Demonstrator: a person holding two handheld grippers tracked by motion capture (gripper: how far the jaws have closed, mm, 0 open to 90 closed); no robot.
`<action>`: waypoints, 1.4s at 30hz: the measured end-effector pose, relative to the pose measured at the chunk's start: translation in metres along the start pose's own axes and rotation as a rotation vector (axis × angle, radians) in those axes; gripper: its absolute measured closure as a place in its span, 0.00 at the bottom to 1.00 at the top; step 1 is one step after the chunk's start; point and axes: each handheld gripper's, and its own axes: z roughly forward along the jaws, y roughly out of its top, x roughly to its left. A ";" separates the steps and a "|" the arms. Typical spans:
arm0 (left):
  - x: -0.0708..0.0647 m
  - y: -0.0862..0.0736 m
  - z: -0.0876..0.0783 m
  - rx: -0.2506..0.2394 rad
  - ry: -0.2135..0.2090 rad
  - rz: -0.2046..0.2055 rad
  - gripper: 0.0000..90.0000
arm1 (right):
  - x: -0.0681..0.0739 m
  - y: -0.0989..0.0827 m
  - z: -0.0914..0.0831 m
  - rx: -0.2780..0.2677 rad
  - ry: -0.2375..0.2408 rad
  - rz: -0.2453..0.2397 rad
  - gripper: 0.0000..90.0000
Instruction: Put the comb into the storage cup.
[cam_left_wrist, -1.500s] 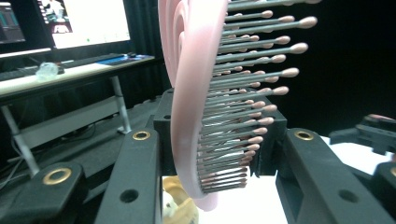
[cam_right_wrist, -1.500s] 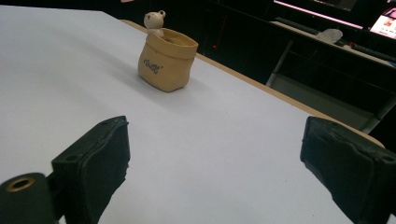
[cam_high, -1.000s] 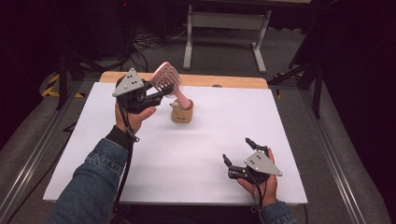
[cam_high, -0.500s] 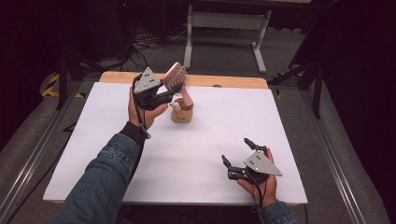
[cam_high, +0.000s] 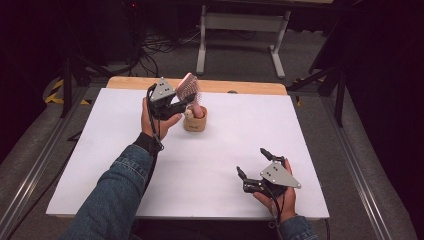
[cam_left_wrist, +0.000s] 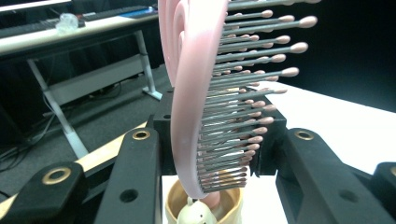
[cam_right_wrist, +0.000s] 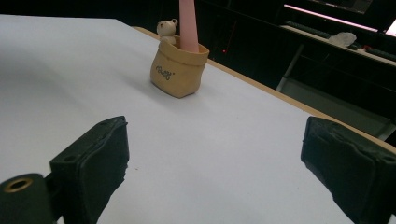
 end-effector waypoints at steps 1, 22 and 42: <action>0.000 -0.001 0.001 0.001 0.000 -0.002 0.71 | 0.000 0.000 0.000 0.000 0.001 0.001 0.10; -0.003 -0.013 0.017 0.049 -0.039 -0.010 0.70 | 0.002 -0.001 0.003 0.022 0.013 -0.006 0.10; 0.013 -0.007 0.041 0.100 -0.015 -0.008 0.65 | 0.002 -0.002 0.005 0.028 0.013 0.000 0.10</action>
